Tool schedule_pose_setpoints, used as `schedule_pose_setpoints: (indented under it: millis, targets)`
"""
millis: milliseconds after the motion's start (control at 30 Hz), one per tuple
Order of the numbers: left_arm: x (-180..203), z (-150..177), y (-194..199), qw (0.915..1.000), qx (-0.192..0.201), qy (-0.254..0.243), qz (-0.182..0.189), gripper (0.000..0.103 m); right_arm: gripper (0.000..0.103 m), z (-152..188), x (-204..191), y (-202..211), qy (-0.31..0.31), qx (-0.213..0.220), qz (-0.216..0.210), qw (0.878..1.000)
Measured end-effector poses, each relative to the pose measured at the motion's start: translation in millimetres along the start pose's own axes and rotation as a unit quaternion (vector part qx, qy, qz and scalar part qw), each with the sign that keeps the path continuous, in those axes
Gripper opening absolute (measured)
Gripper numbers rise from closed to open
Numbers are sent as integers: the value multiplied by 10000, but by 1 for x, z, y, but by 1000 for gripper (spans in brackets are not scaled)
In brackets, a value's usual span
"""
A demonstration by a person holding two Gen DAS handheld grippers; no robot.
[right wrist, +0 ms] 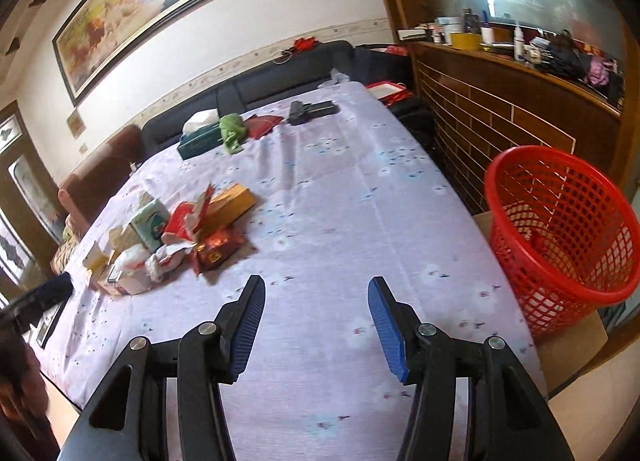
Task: Collect trash
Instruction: 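Return to the table and grasp the white medicine box with the left gripper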
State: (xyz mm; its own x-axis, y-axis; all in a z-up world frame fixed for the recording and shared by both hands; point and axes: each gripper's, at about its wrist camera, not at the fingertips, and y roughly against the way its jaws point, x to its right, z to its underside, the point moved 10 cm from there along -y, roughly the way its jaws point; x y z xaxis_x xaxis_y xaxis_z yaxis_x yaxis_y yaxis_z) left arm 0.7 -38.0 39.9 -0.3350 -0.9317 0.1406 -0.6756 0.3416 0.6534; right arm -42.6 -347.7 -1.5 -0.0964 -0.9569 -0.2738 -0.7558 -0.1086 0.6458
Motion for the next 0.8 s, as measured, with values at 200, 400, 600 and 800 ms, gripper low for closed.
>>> schedule_pose_setpoints:
  millis: [200,400,600,800]
  targets:
    - [-86,-17,-36,9984,-370,422,28,83,59,4,-21,-7,151,-95,-86,9998]
    - [-120,-18,-91,9862,-955,928,987,83,59,12,-32,-10,269,-195,-95,9994]
    - [-120,-9,-91,9763,-1199,987,1508,84,59,17,-32,-15,251,-308,-63,9992]
    - [-95,23,-51,9755,-1294,608,1674,84,60,23,-34,-24,203,-415,-156,9988]
